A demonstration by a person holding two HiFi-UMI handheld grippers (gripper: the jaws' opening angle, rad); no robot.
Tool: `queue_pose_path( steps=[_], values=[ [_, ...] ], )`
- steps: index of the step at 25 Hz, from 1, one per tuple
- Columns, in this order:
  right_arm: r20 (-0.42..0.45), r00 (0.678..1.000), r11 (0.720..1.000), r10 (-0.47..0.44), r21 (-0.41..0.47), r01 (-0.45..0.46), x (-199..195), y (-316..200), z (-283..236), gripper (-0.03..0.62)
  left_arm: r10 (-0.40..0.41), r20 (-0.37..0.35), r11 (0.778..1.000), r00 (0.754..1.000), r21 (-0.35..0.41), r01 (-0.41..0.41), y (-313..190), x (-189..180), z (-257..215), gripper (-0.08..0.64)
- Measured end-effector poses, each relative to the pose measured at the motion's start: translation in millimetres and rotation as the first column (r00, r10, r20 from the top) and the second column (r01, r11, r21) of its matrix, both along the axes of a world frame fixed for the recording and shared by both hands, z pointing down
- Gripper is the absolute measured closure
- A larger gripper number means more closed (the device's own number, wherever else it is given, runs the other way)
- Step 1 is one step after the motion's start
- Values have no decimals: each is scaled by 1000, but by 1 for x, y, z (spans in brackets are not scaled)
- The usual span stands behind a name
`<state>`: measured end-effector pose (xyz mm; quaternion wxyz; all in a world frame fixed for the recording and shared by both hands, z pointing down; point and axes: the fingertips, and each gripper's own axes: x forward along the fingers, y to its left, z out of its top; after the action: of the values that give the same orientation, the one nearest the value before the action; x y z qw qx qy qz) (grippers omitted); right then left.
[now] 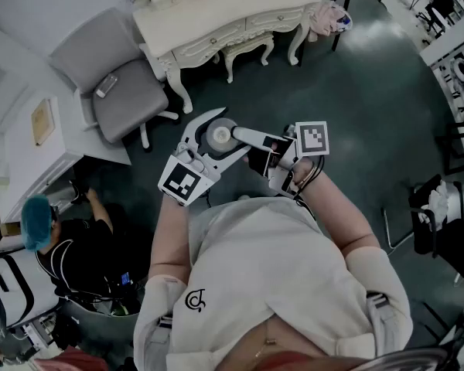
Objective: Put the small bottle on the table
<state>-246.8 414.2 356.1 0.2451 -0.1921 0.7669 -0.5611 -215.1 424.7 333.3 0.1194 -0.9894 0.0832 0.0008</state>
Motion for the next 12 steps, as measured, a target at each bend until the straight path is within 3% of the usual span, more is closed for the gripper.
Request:
queue_pose_path(
  steps=[12],
  values=[
    [-1,1000,1000,11,-6,-11,5,-5,1,229,13,-2,1000,1000,-18,-13,-5,6,1,210]
  ],
)
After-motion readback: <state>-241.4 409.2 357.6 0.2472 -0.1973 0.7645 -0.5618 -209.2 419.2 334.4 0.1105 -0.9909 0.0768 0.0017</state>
